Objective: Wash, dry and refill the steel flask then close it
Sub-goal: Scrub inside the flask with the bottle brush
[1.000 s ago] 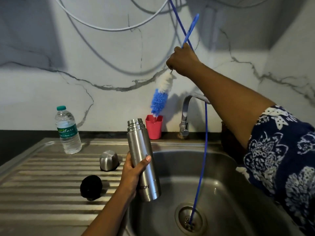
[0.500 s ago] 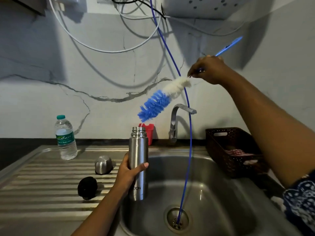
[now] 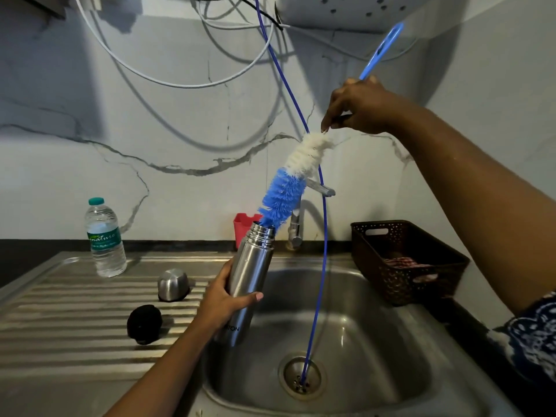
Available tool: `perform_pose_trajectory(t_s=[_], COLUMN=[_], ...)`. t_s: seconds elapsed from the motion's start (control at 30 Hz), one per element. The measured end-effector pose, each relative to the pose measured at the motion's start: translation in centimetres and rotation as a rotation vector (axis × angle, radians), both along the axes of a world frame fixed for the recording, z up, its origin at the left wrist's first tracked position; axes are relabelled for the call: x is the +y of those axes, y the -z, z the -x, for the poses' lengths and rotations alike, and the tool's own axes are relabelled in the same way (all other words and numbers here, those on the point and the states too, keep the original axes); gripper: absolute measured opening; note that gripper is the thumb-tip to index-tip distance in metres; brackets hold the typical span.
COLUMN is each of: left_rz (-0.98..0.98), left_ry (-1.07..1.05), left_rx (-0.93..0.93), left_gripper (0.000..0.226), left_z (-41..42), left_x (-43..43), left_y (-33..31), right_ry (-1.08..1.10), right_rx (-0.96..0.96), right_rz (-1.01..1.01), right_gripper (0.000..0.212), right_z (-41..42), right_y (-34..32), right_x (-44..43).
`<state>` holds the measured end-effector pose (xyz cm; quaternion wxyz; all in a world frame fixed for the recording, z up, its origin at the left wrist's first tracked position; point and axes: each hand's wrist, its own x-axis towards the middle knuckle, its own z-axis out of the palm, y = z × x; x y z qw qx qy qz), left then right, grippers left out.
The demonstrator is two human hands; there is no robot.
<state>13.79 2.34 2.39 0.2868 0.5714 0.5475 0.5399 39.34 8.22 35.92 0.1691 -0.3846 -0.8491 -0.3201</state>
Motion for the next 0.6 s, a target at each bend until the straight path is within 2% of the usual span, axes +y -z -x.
perform_pose_trajectory(t_s=[0.2,0.47,0.6], left_rz=[0.003,-0.012,-0.031], left_ry=[-0.003,0.007,0.015], left_rx=[0.041,0.088,0.068], left_gripper=[0.105,0.096,0.089], left_z=[0.0,0.0,-0.3], left_x=[0.3,0.3,0.3], left_y=[0.4,0.7,0.5], right_ry=[0.012,0.002,-0.014], right_rx=[-0.028,0.02,-0.031], right_rz=[-0.023,-0.021,0.009], right_gripper=[0.023,0.023,0.022], right_z=[-0.5,-1.2,-0.6], right_y=[-0.6,-1.2,-0.6], right_x=[-0.2,-0.8,-0.6])
